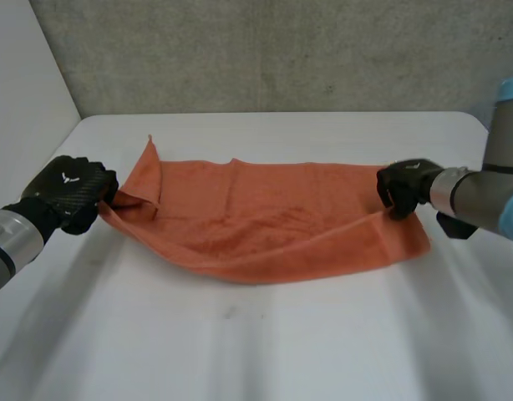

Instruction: Fold the laundry

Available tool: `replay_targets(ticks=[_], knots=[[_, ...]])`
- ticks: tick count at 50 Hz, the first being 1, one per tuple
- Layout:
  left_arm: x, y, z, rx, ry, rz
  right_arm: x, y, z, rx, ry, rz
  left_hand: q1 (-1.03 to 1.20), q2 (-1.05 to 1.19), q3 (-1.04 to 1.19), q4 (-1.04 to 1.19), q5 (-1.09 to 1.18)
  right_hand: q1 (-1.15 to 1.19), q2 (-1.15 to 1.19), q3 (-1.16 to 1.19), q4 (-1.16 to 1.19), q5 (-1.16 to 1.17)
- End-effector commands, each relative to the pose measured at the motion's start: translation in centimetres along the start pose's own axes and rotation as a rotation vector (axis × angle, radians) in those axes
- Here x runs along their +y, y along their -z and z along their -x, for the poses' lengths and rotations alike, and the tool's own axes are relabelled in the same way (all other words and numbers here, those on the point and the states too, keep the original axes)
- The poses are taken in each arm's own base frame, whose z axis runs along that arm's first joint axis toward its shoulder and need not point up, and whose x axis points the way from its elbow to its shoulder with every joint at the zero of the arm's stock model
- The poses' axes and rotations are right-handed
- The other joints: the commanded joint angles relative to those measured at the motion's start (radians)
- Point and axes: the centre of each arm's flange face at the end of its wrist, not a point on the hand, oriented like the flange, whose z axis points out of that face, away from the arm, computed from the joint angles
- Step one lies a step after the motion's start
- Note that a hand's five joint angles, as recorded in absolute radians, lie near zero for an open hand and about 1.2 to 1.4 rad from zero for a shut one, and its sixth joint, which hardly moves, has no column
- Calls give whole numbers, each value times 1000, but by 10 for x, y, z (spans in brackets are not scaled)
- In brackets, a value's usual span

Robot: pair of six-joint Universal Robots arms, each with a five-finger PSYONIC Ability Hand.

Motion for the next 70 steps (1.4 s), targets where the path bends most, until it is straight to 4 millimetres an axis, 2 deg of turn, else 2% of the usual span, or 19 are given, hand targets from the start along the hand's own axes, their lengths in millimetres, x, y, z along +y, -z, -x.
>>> replay_targets(ticks=[1, 2, 4, 5, 7, 8, 10, 13, 14, 15, 18, 21, 26, 32, 34, 38, 39, 53, 70], knots=[[-5, 3, 4, -36, 7, 8, -29, 57, 2, 45, 38, -103, 219, 178, 180, 179, 190, 417, 217, 217, 207, 240], [-5, 3, 4, -36, 7, 8, -29, 57, 2, 45, 38, -103, 219, 178, 180, 179, 190, 417, 217, 217, 207, 240], [-13, 9, 9, -85, 15, 2, -31, 78, 4, 50, 43, -110, 219, 178, 180, 179, 190, 417, 217, 217, 207, 240], [-13, 9, 9, -86, 15, 2, -31, 78, 4, 50, 43, -110, 219, 178, 180, 179, 190, 417, 217, 217, 207, 240], [-21, 14, 10, -108, 44, -5, -24, 94, 5, 52, 66, -80, 219, 178, 180, 179, 190, 417, 217, 217, 207, 240], [-21, 14, 10, -108, 44, -5, -24, 94, 5, 51, 66, -80, 219, 178, 180, 179, 190, 417, 217, 217, 207, 240], [-23, 17, 8, -104, 65, -3, -8, 110, 3, 54, 146, -13, 219, 178, 180, 179, 190, 417, 217, 217, 207, 240], [-21, 23, -1, -81, 100, 23, 2, 115, 1, 56, 180, 29, 219, 178, 180, 179, 190, 417, 217, 217, 207, 240], [-19, 26, -5, -68, 112, 40, 14, 116, -3, 55, 197, 67, 219, 178, 180, 179, 190, 417, 217, 217, 207, 240], [-15, 29, -9, -57, 123, 59, 24, 116, -6, 54, 205, 97, 219, 178, 180, 179, 190, 417, 217, 217, 207, 240], [-10, 30, -16, -38, 136, 81, 36, 111, -7, 57, 193, 100, 219, 178, 180, 179, 190, 417, 217, 217, 207, 240], [-8, 30, -18, -32, 140, 89, 41, 107, -5, 61, 194, 85, 219, 178, 180, 179, 190, 417, 217, 217, 207, 240], [4, 23, -22, -11, 157, 121, 60, 86, -3, 98, 149, 17, 219, 178, 180, 179, 190, 417, 217, 217, 207, 240], [10, 17, -21, -7, 165, 132, 67, 83, 2, 89, 84, 0, 219, 178, 180, 179, 190, 417, 217, 217, 207, 240], [13, 12, -19, -10, 164, 130, 72, 83, 11, 47, 80, -4, 219, 178, 180, 179, 190, 228, 28, 28, 18, 51], [17, 8, -18, -12, 164, 132, 74, 83, 16, 11, 74, -17, 219, 178, 180, 179, 190, 101, -99, -99, -110, -76], [18, 5, -17, -12, 167, 134, 76, 84, 17, -3, 72, -18, 219, 178, 180, 179, 190, -15, -216, -215, -226, -192], [33, -11, -8, -70, 171, 190, 85, 87, 25, -50, 61, 9, 219, 178, 180, 179, 190, -471, -672, -671, -682, -648], [48, -22, -3, -107, 176, 229, 98, 92, 34, -88, 194, 43, 219, 178, 180, 179, 190, -463, -663, -663, -673, -640]])
